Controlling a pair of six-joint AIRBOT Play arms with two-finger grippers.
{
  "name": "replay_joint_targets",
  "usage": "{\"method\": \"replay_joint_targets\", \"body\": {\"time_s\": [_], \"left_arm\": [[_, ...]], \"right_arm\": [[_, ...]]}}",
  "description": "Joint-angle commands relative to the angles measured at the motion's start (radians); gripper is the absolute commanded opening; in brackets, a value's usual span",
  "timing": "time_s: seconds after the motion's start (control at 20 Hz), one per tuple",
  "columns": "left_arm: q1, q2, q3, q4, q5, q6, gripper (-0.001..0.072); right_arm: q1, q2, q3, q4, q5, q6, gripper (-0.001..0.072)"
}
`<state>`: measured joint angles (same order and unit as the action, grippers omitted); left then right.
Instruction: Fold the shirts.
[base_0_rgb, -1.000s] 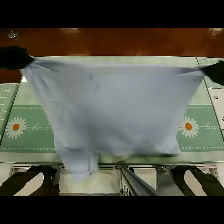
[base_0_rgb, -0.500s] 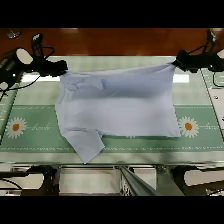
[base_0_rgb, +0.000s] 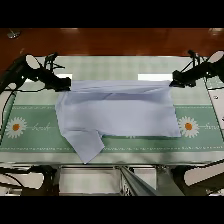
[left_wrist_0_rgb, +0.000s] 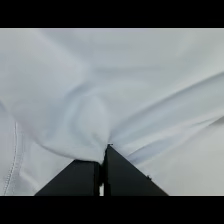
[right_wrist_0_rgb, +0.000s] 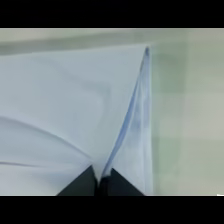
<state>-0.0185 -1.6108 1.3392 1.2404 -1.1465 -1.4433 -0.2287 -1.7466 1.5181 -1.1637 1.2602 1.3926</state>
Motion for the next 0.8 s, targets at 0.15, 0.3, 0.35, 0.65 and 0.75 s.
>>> {"method": "replay_joint_targets", "body": {"time_s": [0.15,0.3,0.35,0.65,0.75], "left_arm": [[0.024,-0.035,-0.01,-0.003,-0.089,0.041,0.0032],[0.026,-0.034,0.003,0.002,-0.206,0.045,0.0609],[0.031,-0.034,0.018,0.017,-0.261,0.045,0.0705],[0.18,0.229,-0.214,0.031,-0.3,0.032,0.0704],[0.288,0.384,-0.441,0.011,-0.195,-0.068,0.0704]], "right_arm": [[0.003,-0.014,-0.033,-0.052,0.042,0.024,0.0027],[0.002,-0.013,-0.032,-0.026,0.082,0.026,0.0622],[-0.011,-0.009,-0.032,-0.026,0.12,0.027,0.0623],[-0.168,0.328,-0.332,0.003,0.002,-0.021,0.0622],[-0.22,0.53,-0.603,0.175,-0.16,-0.09,0.0621]]}}
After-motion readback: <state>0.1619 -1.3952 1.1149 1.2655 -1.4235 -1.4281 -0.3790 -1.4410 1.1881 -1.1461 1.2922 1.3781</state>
